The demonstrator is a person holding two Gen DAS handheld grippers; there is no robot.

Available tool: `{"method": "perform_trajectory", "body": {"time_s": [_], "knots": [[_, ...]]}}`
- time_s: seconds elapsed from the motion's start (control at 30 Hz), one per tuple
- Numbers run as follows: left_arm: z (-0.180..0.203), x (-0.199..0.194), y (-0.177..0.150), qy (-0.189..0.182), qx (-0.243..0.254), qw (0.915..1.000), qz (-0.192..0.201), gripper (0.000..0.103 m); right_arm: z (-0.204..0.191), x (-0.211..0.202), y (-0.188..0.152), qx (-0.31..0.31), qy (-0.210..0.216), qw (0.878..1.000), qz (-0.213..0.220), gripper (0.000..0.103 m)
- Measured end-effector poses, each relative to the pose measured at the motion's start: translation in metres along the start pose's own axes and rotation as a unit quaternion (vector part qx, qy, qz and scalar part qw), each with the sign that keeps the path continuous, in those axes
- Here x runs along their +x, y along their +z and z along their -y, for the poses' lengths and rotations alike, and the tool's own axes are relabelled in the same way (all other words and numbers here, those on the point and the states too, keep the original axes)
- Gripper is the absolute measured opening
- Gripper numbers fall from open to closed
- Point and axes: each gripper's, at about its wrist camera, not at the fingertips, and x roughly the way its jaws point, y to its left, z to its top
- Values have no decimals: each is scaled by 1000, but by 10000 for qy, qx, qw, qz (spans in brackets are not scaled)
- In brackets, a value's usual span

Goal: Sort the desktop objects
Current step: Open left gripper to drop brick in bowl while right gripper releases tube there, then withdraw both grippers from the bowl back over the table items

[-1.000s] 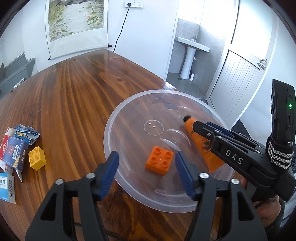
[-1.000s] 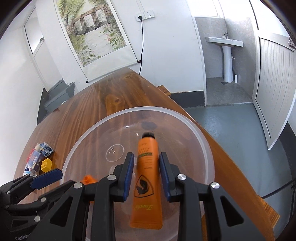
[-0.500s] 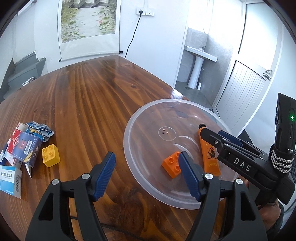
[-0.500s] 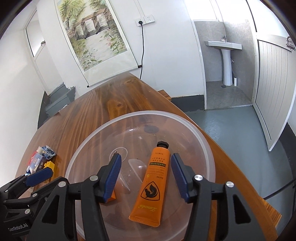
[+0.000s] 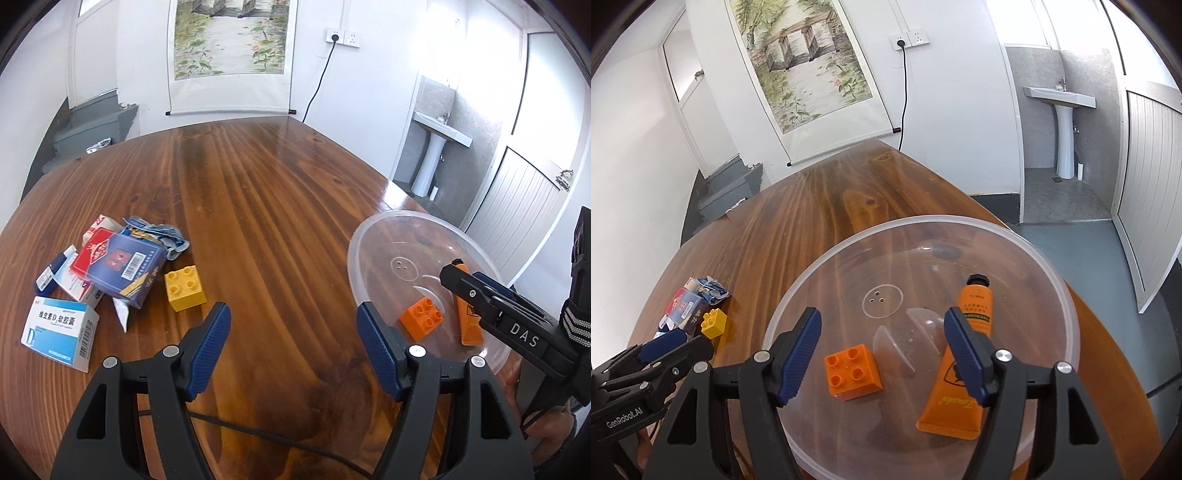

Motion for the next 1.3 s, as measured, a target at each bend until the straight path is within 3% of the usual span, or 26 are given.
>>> {"method": "perform_trajectory", "body": {"time_s": [0.13,0.77,1.3], "knots": [[-22,-5,-5,196,-162,9997,-12,74,-14,-1,0,-81,95,9999,9,78],[-126,-14,-30,1041,-951,9899,-126,74,-99,14,-16,-692,562,9957,-266,80],[-158,0,-46,1731,-916,9804,-228,74,-143,27,-33,-1023,741,9908,-488,80]]}}
